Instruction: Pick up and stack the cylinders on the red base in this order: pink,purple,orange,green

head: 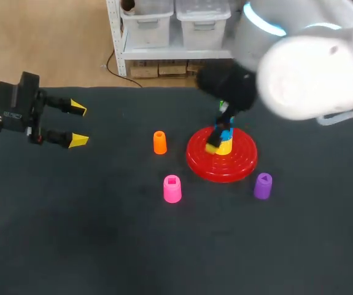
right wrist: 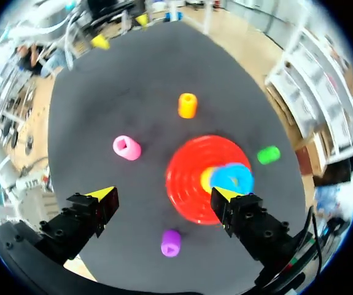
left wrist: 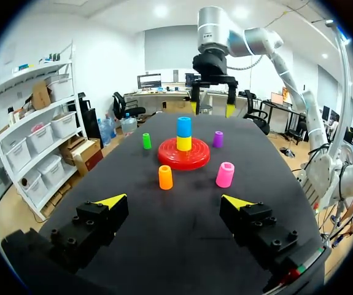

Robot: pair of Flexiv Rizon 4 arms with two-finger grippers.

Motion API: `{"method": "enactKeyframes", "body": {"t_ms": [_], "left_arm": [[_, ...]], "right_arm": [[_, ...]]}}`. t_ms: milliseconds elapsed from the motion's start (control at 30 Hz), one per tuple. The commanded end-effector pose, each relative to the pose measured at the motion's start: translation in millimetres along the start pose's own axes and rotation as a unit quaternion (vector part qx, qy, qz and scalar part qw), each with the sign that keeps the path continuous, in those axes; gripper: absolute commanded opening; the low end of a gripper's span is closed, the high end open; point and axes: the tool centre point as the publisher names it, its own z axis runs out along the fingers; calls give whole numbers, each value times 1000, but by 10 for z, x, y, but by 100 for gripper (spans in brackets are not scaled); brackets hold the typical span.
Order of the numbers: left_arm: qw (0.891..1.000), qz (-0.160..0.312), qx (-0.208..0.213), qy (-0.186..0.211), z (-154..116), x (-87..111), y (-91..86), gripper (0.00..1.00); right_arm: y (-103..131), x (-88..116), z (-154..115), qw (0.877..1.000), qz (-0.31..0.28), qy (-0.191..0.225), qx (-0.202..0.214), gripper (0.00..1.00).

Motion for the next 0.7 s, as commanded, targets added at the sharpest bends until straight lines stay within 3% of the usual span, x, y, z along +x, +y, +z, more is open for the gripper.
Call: {"method": "enactKeyframes", "body": {"t_ms": [33, 367, 700], "left_arm": [[1000, 1, 0, -2, -2, 9, 0, 100], [1000, 1, 0, -2, -2, 9, 0, 100], [1000, 1, 0, -2, -2, 9, 0, 100]], "right_arm": [[207, -162, 272, 999, -3, 49, 15, 100], [622, -312, 526, 995, -38, 97, 6, 100], [583, -446, 750, 994, -45, 97, -4, 100]]}}
